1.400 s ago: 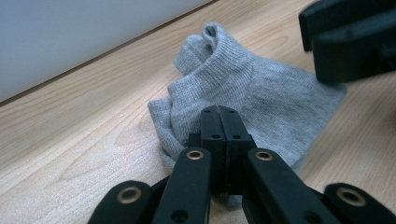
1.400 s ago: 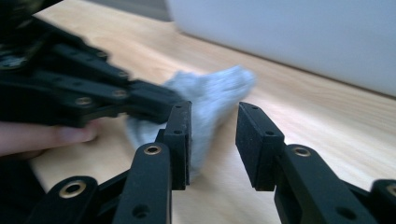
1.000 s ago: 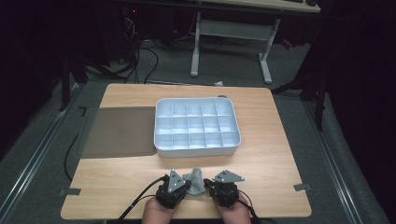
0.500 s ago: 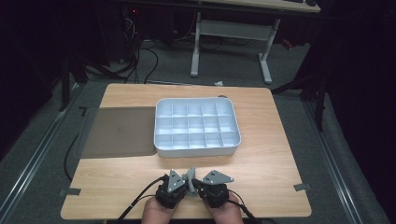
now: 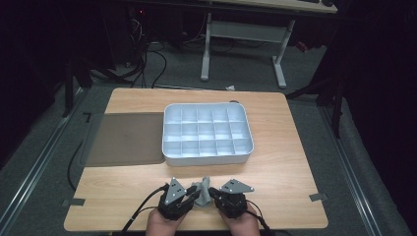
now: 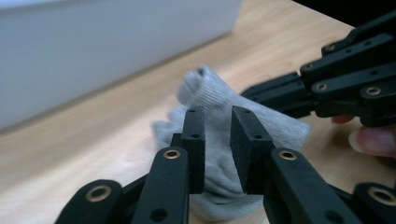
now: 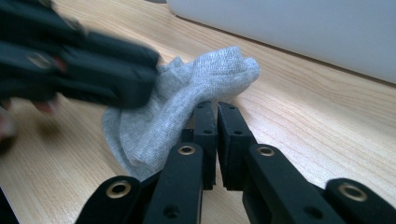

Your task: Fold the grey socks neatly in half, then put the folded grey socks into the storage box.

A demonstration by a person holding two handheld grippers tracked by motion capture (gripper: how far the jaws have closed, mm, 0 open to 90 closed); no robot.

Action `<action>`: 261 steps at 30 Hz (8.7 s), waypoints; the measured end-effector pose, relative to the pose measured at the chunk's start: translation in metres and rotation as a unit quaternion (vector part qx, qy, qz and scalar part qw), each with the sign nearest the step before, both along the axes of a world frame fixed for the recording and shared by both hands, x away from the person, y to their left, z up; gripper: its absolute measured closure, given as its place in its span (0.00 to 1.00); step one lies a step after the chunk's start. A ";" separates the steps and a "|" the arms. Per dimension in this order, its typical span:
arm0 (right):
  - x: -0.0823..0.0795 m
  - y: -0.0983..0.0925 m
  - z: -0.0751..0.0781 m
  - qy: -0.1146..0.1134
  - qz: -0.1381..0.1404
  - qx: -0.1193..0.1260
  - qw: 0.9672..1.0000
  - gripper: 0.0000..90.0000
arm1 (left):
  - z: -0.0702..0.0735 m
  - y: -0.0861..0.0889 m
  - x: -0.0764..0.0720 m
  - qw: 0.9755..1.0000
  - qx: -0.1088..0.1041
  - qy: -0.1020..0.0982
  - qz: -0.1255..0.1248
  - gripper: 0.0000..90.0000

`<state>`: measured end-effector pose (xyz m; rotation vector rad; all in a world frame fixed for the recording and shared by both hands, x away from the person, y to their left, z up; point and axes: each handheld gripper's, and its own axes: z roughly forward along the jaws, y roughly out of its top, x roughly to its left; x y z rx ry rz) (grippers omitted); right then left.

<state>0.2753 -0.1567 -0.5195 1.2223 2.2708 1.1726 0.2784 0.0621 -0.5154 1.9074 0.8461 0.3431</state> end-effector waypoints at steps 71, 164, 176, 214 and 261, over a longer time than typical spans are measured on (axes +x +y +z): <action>-0.011 0.030 -0.004 -0.002 0.081 0.006 0.997 1.00 | 0.014 -0.003 0.000 1.000 -0.010 0.007 -0.014 0.92; 0.010 0.043 -0.003 0.161 0.110 0.041 0.980 0.59 | -0.017 0.035 0.014 0.995 -0.008 0.097 -0.002 1.00; 0.009 0.034 0.002 0.137 0.122 0.022 0.983 0.76 | -0.007 0.043 0.015 0.997 -0.042 0.069 0.011 0.81; 0.023 -0.080 0.036 0.109 0.014 -0.133 0.985 0.76 | -0.012 0.087 0.014 0.996 0.049 0.001 0.070 0.54; 0.040 -0.098 0.089 0.127 0.027 -0.151 0.980 0.76 | -0.014 0.083 0.016 0.997 0.037 0.011 0.062 0.50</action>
